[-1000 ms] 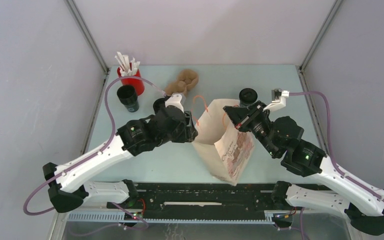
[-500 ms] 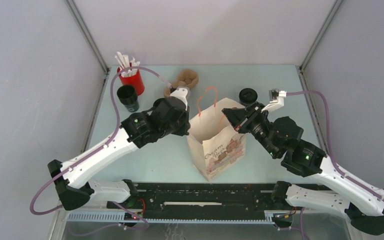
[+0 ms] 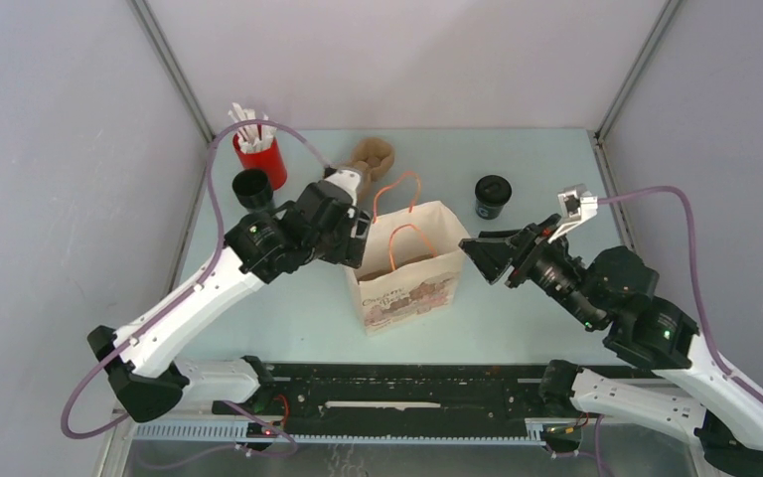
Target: Pack the takeout coffee
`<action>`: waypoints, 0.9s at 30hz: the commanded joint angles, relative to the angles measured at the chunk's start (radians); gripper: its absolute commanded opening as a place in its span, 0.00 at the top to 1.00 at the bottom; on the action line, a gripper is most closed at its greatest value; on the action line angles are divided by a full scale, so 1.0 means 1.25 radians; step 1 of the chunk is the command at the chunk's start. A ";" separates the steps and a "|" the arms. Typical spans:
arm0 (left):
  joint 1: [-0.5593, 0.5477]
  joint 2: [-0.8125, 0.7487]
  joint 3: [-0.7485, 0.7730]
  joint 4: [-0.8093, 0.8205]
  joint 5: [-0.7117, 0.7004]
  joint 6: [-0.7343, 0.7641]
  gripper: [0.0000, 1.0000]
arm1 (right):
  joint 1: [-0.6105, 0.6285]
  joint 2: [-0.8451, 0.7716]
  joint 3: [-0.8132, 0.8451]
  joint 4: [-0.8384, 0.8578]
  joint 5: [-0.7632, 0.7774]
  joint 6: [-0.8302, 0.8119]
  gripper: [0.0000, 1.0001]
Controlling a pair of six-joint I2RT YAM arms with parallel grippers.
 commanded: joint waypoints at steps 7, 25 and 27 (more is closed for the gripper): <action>0.016 -0.148 0.052 -0.146 -0.111 -0.461 0.00 | -0.002 0.020 0.066 -0.053 -0.003 -0.132 0.34; 0.009 -0.009 0.067 -0.143 -0.111 -0.717 0.46 | -0.047 -0.014 0.065 -0.108 -0.010 -0.146 0.34; 0.009 -0.001 0.069 -0.140 -0.122 -0.715 0.51 | -0.052 -0.020 0.065 -0.112 -0.010 -0.146 0.34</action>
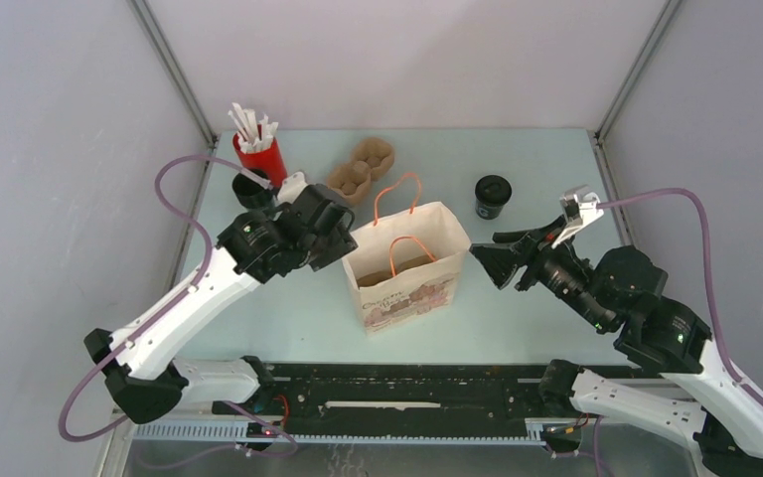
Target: Pack the takeout coffee
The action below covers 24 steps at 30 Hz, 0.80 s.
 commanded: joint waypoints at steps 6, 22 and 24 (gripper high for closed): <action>-0.012 0.032 0.049 -0.017 -0.062 -0.047 0.61 | -0.024 -0.023 0.010 -0.015 0.007 -0.023 0.34; -0.015 -0.012 0.005 0.189 -0.210 0.309 1.00 | -0.073 -0.015 0.003 -0.015 -0.009 -0.039 0.34; -0.011 -0.050 -0.042 0.304 -0.182 0.386 1.00 | -0.088 -0.012 0.002 -0.007 -0.023 -0.040 0.33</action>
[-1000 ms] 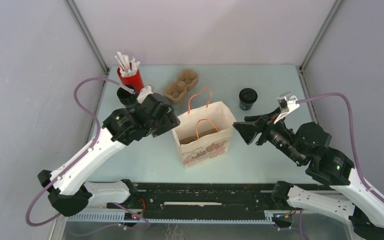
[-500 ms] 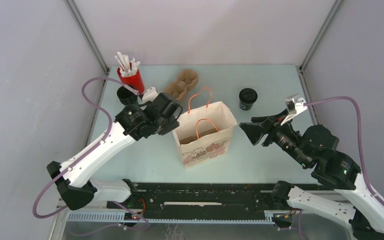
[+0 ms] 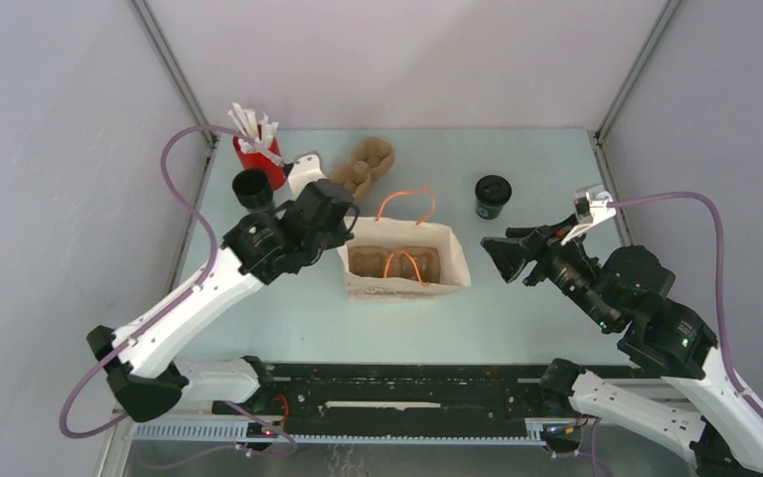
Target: Pack the takeout coffee
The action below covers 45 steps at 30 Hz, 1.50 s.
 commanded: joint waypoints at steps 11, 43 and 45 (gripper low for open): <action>0.009 -0.265 -0.392 0.726 0.036 0.386 1.00 | -0.097 0.039 0.003 0.016 -0.102 0.003 0.33; -0.039 -0.595 -0.662 0.544 0.195 0.302 1.00 | -0.435 0.669 0.263 -0.121 -0.094 -0.169 0.05; -0.039 -0.597 -0.656 0.537 0.197 0.304 1.00 | -0.452 0.756 0.332 -0.153 -0.090 -0.178 0.12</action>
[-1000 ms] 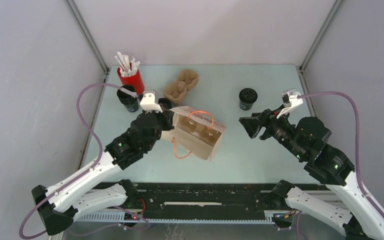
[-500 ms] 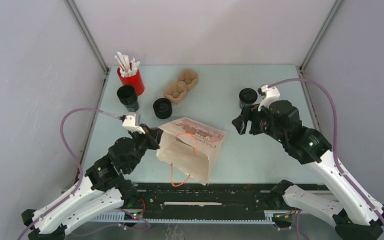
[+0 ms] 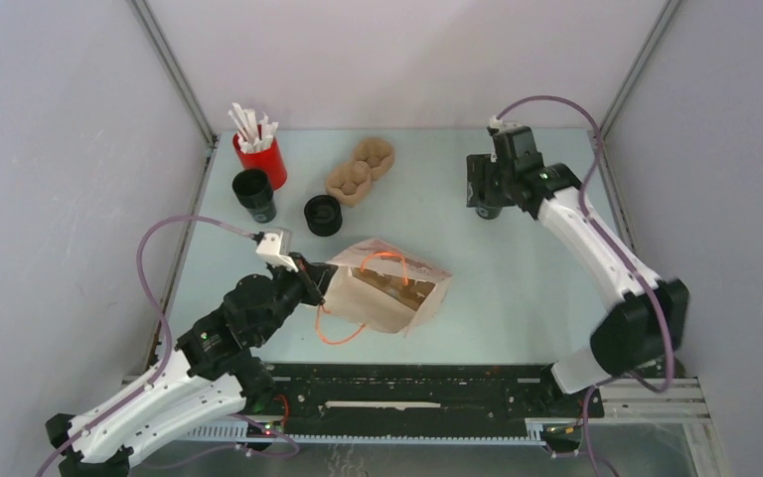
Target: Pack the takeout coffee
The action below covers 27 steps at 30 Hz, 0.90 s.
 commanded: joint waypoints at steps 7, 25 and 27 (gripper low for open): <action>-0.004 -0.018 0.039 -0.064 0.026 0.023 1.00 | -0.071 0.292 0.281 -0.097 0.029 -0.077 0.10; -0.003 -0.042 0.044 -0.038 0.026 0.010 1.00 | -0.150 0.470 0.399 -0.116 -0.087 -0.099 0.00; -0.003 -0.040 0.045 -0.036 0.028 0.008 1.00 | -0.153 0.477 0.399 -0.114 -0.085 -0.102 0.00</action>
